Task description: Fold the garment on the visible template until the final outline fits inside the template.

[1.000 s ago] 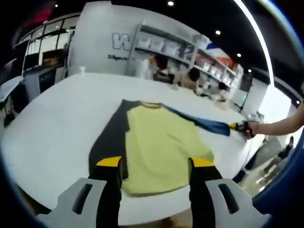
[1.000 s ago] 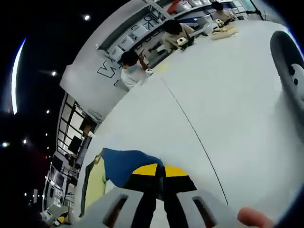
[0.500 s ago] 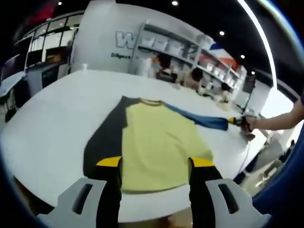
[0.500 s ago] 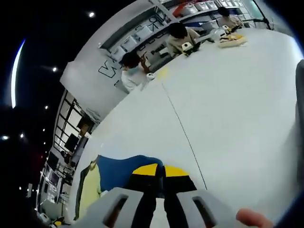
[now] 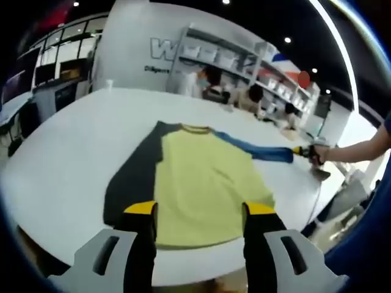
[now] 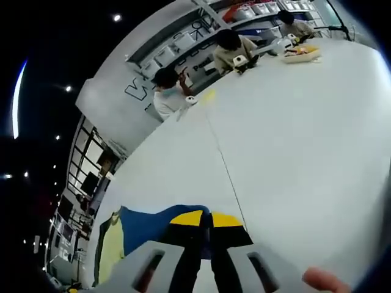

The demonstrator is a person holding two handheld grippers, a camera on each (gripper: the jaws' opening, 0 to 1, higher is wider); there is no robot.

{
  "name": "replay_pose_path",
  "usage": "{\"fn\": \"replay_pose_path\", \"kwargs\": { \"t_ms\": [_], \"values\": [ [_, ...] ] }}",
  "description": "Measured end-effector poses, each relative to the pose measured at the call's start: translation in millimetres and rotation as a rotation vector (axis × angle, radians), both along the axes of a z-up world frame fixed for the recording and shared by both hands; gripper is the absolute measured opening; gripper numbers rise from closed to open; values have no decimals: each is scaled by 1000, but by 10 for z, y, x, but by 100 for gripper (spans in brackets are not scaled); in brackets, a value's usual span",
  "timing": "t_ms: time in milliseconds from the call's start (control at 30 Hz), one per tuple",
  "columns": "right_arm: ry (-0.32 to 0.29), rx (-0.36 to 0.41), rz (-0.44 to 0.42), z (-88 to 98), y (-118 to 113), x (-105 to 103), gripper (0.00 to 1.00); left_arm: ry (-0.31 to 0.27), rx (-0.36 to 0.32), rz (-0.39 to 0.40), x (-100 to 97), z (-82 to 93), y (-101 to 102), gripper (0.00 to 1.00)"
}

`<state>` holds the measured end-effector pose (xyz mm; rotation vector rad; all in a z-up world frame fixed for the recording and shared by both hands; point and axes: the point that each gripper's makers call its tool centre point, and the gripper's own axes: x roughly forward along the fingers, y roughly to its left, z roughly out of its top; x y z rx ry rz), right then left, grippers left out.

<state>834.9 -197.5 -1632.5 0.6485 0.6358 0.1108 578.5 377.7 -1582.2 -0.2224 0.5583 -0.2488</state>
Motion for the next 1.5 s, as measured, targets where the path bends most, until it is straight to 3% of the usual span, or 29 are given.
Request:
{"fn": "replay_pose_path", "kwargs": {
  "t_ms": [200, 333, 567, 800, 900, 1100, 1200, 1400, 1500],
  "values": [
    [-1, -33, -22, -29, -114, 128, 0, 12, 1, 4, 9, -40, -100, 53],
    [-39, -43, -39, 52, -165, 133, 0, 15, 1, -1, 35, -56, -130, 53],
    [-39, -32, -2, -34, -249, 62, 1, 10, -4, -4, 85, -42, -165, 53],
    [-56, -17, 64, -81, 115, -71, 5, 4, -4, 4, 97, -59, -118, 53],
    [-85, 18, 134, 55, 581, -187, 5, -4, -40, 19, 125, -39, -83, 53],
    [-67, 88, 290, 114, 1104, -404, 0, 4, -27, -11, 200, -67, 58, 53],
    [-78, 118, 286, 141, 1267, -477, 0, 5, -7, -19, 209, -79, 163, 53],
    [-79, 232, 243, 196, 1655, -751, 0, 12, 131, -56, 144, -185, 444, 57],
    [-64, 250, 249, 192, 1785, -858, 0, 30, 142, -72, 100, -250, 486, 58]
  ]
}}
